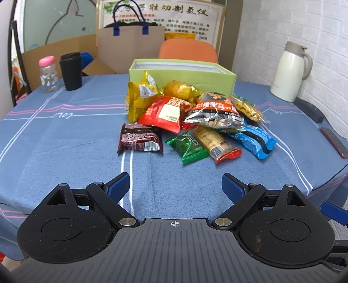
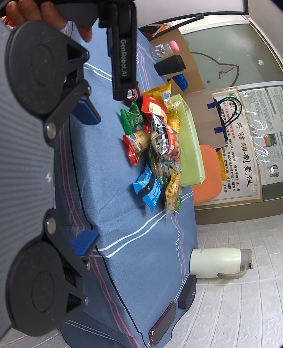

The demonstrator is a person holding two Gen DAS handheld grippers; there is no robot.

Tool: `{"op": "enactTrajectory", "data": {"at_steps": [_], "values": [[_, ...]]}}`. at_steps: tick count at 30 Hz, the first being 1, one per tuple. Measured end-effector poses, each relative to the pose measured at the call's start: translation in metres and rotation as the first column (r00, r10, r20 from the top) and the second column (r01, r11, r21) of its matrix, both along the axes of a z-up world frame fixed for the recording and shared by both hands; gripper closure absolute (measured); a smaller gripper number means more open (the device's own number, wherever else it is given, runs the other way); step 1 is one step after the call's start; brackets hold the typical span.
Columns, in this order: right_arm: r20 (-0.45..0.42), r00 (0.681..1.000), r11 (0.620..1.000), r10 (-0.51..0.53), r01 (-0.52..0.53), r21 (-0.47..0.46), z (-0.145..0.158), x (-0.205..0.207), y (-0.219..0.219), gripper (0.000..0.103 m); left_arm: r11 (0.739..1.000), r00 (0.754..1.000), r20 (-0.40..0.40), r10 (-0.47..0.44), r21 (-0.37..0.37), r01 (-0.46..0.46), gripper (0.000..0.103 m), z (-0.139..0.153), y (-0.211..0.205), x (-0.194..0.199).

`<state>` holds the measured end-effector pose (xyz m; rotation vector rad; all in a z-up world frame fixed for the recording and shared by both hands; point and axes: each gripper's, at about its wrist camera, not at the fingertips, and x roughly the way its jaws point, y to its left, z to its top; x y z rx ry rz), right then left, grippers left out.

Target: Organize snacks

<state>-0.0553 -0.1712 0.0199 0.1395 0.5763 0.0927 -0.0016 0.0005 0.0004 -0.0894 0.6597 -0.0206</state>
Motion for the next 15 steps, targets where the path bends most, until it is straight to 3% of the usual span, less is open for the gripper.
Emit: {"op": "enactTrajectory", "data": {"at_steps": [15], "values": [[-0.005, 1.000, 1.000, 0.006, -0.006, -0.010, -0.0014, 0.0004, 0.0021, 0.000, 0.998, 0.998, -0.004, -0.060, -0.022, 0.059, 0.033, -0.0020, -0.0034, -0.0011]]}}
